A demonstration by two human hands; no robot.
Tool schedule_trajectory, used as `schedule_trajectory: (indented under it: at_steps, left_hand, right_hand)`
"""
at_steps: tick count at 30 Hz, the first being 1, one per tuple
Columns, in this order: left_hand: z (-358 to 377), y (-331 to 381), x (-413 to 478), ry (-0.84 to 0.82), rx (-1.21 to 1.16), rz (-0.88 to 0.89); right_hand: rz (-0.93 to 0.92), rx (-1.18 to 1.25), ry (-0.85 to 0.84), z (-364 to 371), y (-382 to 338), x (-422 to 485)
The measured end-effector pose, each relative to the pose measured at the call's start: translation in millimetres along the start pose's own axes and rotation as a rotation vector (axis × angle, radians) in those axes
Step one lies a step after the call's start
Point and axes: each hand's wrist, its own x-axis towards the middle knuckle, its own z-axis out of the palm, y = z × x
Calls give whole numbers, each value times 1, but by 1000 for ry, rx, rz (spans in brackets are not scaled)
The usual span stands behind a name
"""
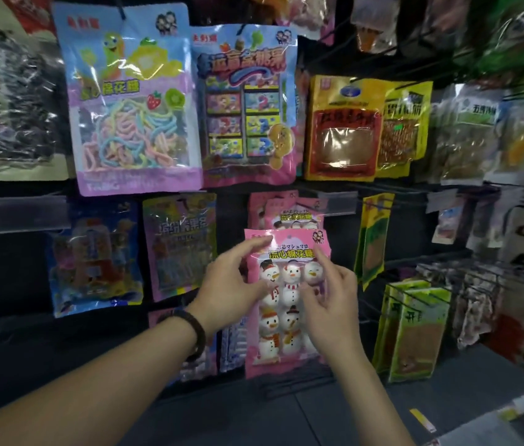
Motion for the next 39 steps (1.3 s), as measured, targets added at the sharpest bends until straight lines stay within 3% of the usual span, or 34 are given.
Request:
schedule_trajectory:
  at_steps: [6,12,25,39]
  left_hand:
    - [35,10,36,-12,2,77]
    - [62,19,65,17,-72,118]
    - [67,7,70,148,26,116]
    - [69,-19,113,240,110,-30]
  right_hand:
    - [29,-91,99,-4,30,19]
    - [-66,-143,201,-10,28,35]
    - [-26,-157,34,-14,20,42]
    - [83,-169,-125,7,21,35]
